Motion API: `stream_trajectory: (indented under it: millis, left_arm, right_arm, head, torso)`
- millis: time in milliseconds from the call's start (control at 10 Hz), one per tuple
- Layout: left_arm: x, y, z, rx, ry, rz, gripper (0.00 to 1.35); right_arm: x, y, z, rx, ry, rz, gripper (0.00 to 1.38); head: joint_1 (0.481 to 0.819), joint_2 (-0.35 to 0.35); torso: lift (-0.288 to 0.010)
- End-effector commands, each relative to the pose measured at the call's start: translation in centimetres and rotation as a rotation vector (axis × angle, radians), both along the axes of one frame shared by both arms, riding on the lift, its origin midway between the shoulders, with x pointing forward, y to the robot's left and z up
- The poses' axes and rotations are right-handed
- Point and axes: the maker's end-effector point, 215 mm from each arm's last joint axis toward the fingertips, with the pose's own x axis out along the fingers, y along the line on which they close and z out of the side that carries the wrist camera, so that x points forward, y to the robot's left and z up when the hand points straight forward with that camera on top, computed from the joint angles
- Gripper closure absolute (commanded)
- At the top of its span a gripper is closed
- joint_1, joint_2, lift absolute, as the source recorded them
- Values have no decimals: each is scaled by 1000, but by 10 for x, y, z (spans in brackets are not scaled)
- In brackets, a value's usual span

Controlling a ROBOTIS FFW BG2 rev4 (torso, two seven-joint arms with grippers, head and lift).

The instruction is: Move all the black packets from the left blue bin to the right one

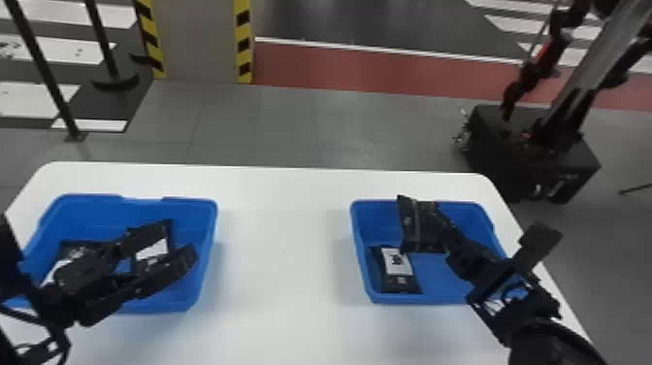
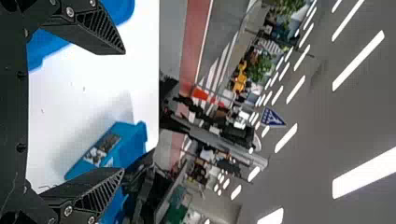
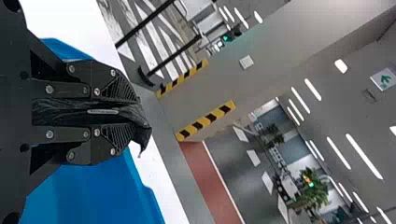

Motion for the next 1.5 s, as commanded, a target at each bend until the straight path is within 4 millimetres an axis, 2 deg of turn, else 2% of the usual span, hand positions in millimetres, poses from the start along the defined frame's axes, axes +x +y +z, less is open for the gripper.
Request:
stream_trajectory:
  millis: [0, 300, 500, 600, 700, 900, 1100, 1200, 1400]
  left_arm:
    - [-7, 24, 2, 83, 2, 58, 137]
    - [9, 68, -23, 217, 67, 206, 137]
    - [22, 95, -33, 296, 102, 305, 139]
    - [24, 100, -43, 327, 133, 333, 140]
    - [30, 100, -47, 355, 150, 349, 140]
    - [34, 94, -69, 386, 248, 365, 147]
    - [39, 97, -80, 403, 282, 393, 150]
    - [41, 99, -84, 402, 283, 402, 151]
    - [45, 98, -98, 406, 311, 395, 156]
  right_arm:
    - [-16, 5, 9, 15, -18, -27, 4]
    - [-33, 21, 21, 54, -56, -10, 263]
    - [-36, 32, 16, 79, -42, 21, 285]
    - [-39, 34, 15, 80, -39, 27, 285]
    - [-42, 38, 15, 84, -34, 36, 285]
    - [-48, 45, 24, 71, -65, 58, 285]
    - [-48, 26, 57, -78, -218, -24, 288]
    - [-57, 26, 54, -128, -223, -29, 289]
    - [-80, 31, 24, -135, -161, -15, 292]
  head:
    - [695, -136]
    - [695, -74]
    - [695, -31]
    - [695, -6]
    - [695, 12]
    - [695, 24]
    - [695, 23]
    - [695, 13]
    - [695, 7]
  torso:
    - [-110]
    - [-110]
    - [-110]
    - [-110]
    - [-110]
    - [-110]
    - [-110]
    - [-110]
    - [-110]
